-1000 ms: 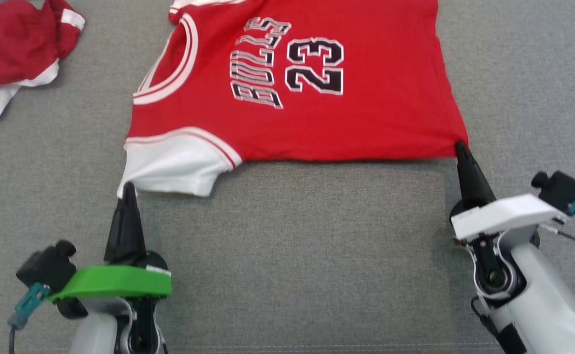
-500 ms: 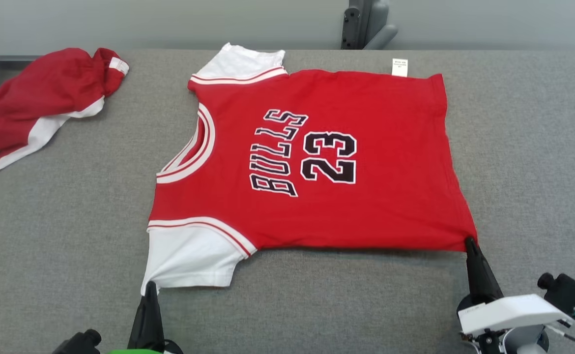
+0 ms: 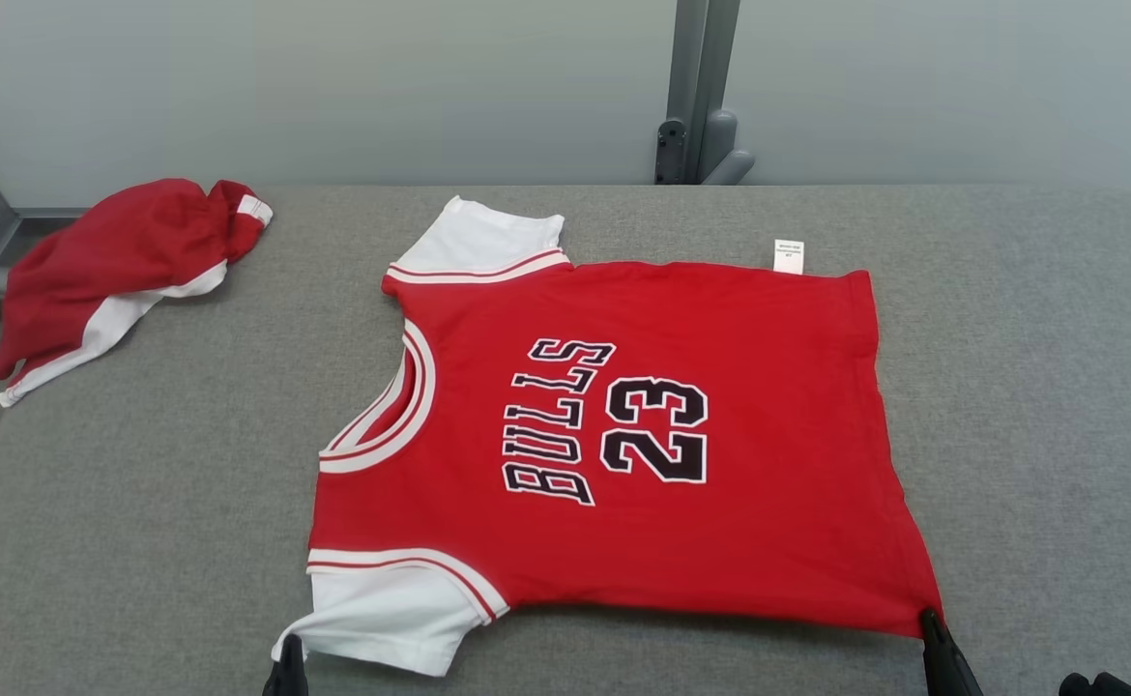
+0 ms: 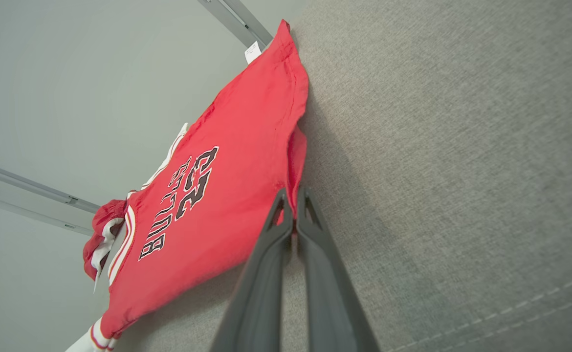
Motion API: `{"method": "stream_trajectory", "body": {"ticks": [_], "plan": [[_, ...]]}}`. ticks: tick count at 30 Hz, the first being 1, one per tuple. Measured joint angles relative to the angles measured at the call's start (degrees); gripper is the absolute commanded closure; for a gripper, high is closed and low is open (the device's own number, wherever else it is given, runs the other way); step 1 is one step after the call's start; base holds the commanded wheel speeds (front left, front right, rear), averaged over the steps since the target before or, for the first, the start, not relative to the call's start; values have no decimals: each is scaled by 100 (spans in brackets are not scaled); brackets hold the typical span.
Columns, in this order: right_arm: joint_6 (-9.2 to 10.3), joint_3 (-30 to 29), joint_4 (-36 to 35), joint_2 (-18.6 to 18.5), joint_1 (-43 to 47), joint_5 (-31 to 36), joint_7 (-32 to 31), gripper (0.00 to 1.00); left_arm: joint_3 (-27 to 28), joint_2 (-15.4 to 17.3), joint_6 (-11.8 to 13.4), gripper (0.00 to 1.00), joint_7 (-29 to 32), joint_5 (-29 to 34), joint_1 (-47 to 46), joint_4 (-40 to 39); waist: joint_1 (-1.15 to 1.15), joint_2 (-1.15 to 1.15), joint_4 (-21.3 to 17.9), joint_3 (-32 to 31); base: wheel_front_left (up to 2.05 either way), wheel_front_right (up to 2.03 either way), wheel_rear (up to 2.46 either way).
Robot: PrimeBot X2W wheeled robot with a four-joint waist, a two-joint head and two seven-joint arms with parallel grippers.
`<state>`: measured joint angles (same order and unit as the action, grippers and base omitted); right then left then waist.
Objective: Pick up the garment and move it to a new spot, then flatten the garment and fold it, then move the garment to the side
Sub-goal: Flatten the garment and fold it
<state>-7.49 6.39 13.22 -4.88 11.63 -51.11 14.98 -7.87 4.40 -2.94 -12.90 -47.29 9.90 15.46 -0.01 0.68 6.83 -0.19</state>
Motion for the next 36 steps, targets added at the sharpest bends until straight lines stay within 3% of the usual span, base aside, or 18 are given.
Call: {"method": "stream_trajectory", "body": {"ticks": [15, 24, 36], "plan": [[0, 0, 220, 115, -85, -41, -53, 100, -151, 49, 38, 100, 86, -12, 65, -227, 0, 0, -48, -65, 0, 0, 0], [0, 10, 313, 165, -396, -557, -78, 100, -397, 33, -19, 100, 232, 62, -412, -270, 0, 0, -81, -68, 0, 0, 0], [1, -30, 599, 181, -1241, -1113, -120, 100, -482, -59, -167, 100, -7, 148, -2258, 1152, 0, 0, -226, 204, 0, 0, 0]]}}
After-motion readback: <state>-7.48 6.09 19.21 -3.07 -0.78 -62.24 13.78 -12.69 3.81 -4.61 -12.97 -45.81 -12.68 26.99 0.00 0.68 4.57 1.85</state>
